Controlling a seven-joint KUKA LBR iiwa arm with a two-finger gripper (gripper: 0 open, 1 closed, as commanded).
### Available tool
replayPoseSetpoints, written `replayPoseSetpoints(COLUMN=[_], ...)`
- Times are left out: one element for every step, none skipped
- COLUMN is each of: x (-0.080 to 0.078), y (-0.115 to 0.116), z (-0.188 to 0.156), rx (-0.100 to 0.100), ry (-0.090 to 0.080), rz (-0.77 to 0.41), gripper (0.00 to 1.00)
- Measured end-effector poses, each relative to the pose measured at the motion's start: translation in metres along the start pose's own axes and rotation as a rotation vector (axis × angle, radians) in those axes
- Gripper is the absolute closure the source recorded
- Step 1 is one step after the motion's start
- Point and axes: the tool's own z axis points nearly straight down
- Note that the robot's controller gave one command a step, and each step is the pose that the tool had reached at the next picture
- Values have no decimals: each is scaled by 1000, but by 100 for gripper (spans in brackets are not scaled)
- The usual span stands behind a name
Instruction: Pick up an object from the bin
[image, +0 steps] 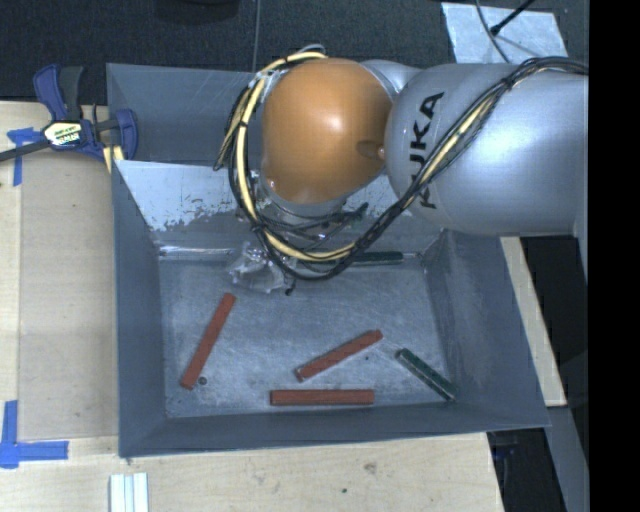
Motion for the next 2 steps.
replayPoseSetpoints(x=[0, -18], y=[1, 13], z=[2, 114], rx=[-6, -9], ry=[3, 3], rz=[2, -216], gripper=[0, 0])
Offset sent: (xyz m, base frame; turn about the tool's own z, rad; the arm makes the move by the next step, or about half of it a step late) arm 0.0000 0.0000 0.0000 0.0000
